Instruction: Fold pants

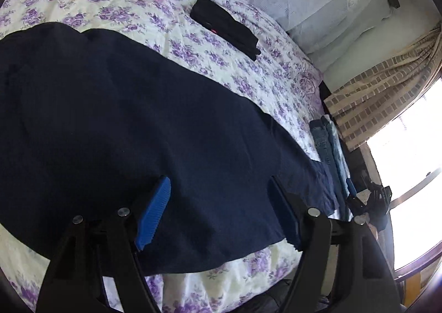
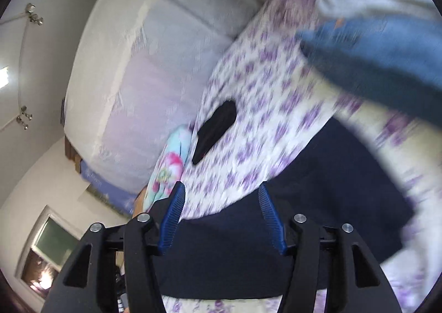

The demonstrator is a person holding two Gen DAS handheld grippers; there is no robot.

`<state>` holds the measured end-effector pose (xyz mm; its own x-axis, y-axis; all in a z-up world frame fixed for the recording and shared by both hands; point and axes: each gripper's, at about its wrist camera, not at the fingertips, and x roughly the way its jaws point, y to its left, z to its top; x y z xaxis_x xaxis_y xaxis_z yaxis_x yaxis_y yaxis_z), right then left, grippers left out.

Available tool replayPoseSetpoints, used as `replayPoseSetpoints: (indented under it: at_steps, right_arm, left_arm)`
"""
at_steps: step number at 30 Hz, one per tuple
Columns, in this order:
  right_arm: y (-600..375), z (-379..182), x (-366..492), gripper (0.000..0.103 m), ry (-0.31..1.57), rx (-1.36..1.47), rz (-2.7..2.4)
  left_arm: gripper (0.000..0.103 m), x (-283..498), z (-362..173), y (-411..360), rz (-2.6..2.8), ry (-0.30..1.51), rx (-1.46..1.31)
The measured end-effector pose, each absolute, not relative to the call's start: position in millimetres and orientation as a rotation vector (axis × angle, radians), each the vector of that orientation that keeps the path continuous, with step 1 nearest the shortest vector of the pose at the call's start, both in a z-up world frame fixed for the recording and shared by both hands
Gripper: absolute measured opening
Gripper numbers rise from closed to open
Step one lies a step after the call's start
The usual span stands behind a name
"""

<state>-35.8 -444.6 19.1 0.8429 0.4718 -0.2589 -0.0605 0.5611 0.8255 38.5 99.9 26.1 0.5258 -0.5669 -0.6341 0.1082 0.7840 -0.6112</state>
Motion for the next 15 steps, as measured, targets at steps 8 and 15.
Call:
replayPoseSetpoints:
  at_steps: [8, 15]
  right_arm:
    - [-445, -62, 15, 0.018, 0.676, 1.158, 0.333]
    - [-480, 2, -80, 0.063, 0.527, 0.965, 0.199]
  left_arm:
    - [0.023, 29, 0, 135, -0.388, 0.974, -0.568]
    - [0.084, 13, 38, 103, -0.39, 0.835, -0.502]
